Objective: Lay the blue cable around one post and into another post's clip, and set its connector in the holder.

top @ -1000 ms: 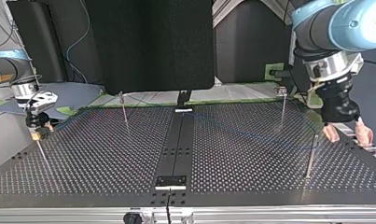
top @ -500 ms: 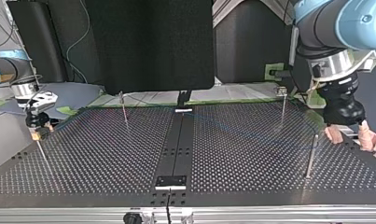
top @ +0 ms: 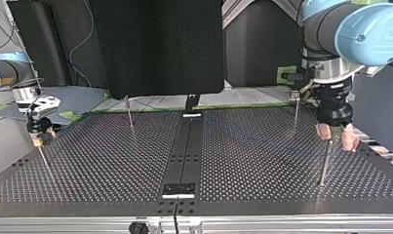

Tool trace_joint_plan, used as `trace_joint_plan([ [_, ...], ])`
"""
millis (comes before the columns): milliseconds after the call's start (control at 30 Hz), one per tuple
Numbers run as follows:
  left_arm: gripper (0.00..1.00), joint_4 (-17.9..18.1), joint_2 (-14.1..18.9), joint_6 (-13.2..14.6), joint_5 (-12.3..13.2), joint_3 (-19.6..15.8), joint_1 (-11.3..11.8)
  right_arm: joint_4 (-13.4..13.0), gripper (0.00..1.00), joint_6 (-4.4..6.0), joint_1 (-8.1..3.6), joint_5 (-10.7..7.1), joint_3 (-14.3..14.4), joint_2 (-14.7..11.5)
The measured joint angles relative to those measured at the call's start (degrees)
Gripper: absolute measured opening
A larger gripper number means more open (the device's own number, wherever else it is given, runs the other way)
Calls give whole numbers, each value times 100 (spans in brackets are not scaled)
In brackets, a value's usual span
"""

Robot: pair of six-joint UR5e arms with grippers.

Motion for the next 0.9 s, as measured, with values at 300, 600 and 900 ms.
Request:
trace_joint_plan([
  [300, 100, -5, -11, 402, 13, 204, -26, 0, 87, 0, 0, 0, 0, 0],
  [600, 100, -7, 6, 799, 57, 254, -88, 0, 87, 0, 0, 0, 0, 0],
  [900, 100, -138, 7, 1213, 344, 253, -152, 0, 87, 0, 0, 0, -1, 0],
])
